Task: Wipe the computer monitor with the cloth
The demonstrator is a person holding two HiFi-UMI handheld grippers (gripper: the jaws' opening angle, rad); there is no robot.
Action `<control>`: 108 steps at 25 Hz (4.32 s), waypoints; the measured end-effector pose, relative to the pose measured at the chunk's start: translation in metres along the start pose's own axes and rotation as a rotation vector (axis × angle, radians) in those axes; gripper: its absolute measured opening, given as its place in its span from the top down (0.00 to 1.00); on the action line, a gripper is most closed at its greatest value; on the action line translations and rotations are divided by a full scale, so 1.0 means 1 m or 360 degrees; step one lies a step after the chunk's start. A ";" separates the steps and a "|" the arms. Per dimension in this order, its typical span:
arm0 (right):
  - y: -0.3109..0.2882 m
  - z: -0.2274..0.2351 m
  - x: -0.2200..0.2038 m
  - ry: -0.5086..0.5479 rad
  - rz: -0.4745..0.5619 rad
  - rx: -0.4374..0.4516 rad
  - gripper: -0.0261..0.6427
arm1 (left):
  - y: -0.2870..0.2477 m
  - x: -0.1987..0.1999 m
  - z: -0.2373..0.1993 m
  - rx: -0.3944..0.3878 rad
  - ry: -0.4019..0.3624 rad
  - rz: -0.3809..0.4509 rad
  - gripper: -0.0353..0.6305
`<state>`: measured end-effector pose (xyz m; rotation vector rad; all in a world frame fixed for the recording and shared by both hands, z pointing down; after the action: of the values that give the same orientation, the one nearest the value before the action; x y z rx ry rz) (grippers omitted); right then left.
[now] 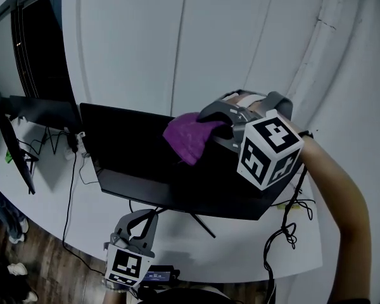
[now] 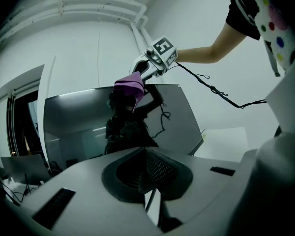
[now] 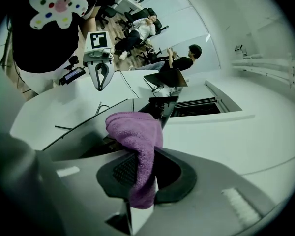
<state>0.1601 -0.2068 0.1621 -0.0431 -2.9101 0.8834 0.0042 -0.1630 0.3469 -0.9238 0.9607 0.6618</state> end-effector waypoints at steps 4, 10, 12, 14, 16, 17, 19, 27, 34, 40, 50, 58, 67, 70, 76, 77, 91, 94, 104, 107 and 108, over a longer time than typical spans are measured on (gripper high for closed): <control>0.020 -0.018 -0.033 -0.0045 -0.0031 -0.0011 0.86 | -0.016 0.014 0.027 -0.0036 -0.0027 0.0015 0.94; 0.048 -0.042 -0.070 -0.0117 -0.0100 -0.0009 0.86 | -0.029 0.027 0.054 -0.0096 -0.0047 0.0034 0.94; 0.057 -0.050 -0.081 -0.0143 -0.0126 -0.0006 0.86 | -0.033 0.032 0.061 -0.0118 -0.0055 0.0042 0.94; 0.066 -0.058 -0.092 -0.0168 -0.0158 -0.0004 0.86 | -0.036 0.038 0.068 -0.0145 -0.0061 0.0056 0.94; 0.076 -0.066 -0.102 -0.0192 -0.0191 -0.0006 0.86 | -0.038 0.040 0.077 -0.0168 -0.0070 0.0057 0.94; 0.083 -0.070 -0.108 -0.0203 -0.0207 -0.0008 0.86 | -0.039 0.042 0.083 -0.0180 -0.0076 0.0056 0.94; 0.102 -0.080 -0.120 -0.0225 -0.0245 -0.0013 0.86 | -0.038 0.051 0.099 -0.0209 -0.0090 0.0070 0.94; 0.117 -0.103 -0.155 -0.0340 -0.0348 -0.0033 0.86 | -0.049 0.048 0.116 -0.0272 -0.0100 0.0074 0.94; 0.116 -0.119 -0.183 -0.0431 -0.0409 -0.0052 0.86 | -0.062 0.039 0.121 -0.0301 -0.0104 0.0065 0.94; 0.150 -0.132 -0.202 -0.0524 -0.0447 -0.0095 0.86 | -0.049 0.055 0.148 -0.0313 -0.0113 0.0076 0.94; 0.184 -0.128 -0.203 -0.1079 -0.0399 -0.0633 0.86 | -0.036 0.058 0.144 -0.0275 -0.0095 0.0084 0.94; 0.181 -0.169 -0.154 -0.1696 -0.0147 -0.0732 0.86 | -0.026 0.055 0.124 -0.0245 -0.0094 0.0075 0.94; 0.132 -0.259 -0.084 -0.2172 0.0124 -0.0460 0.86 | -0.019 0.050 0.125 -0.0209 -0.0104 0.0104 0.94; 0.124 -0.277 -0.072 -0.2258 0.0129 -0.0427 0.86 | -0.018 0.044 0.131 -0.0244 -0.0102 0.0095 0.94; 0.112 -0.306 -0.056 -0.2381 0.0131 -0.0327 0.86 | -0.016 0.033 0.139 -0.0258 -0.0100 0.0060 0.94; 0.110 -0.311 -0.054 -0.2396 0.0134 -0.0312 0.86 | -0.016 0.031 0.140 -0.0259 -0.0097 0.0051 0.94; 0.097 -0.368 -0.038 -0.2624 0.0016 -0.0179 0.86 | -0.015 0.008 0.142 -0.0261 -0.0095 -0.0049 0.94; 0.096 -0.368 -0.036 -0.2629 0.0017 -0.0178 0.86 | -0.016 0.007 0.142 -0.0262 -0.0094 -0.0057 0.94; 0.094 -0.364 -0.039 -0.2625 0.0009 -0.0197 0.86 | -0.020 0.005 0.140 -0.0266 -0.0094 -0.0081 0.94; 0.092 -0.364 -0.038 -0.2615 0.0011 -0.0186 0.86 | -0.021 0.003 0.139 -0.0262 -0.0079 -0.0086 0.94; 0.091 -0.363 -0.037 -0.2611 0.0011 -0.0183 0.86 | -0.022 0.004 0.139 -0.0263 -0.0074 -0.0087 0.94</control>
<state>0.2349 0.0677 0.4083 1.2139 -4.3265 0.9796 0.0776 -0.0504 0.3881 -1.0722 0.8459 0.7211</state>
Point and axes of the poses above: the fingertips, and each gripper's own axes: y backward along the fingers, z to its right, x out of its top, the point moved 3 cm from there along y, backward along the fingers, and after that the axes turned 10 degrees about -z, right-handed, at the moved point
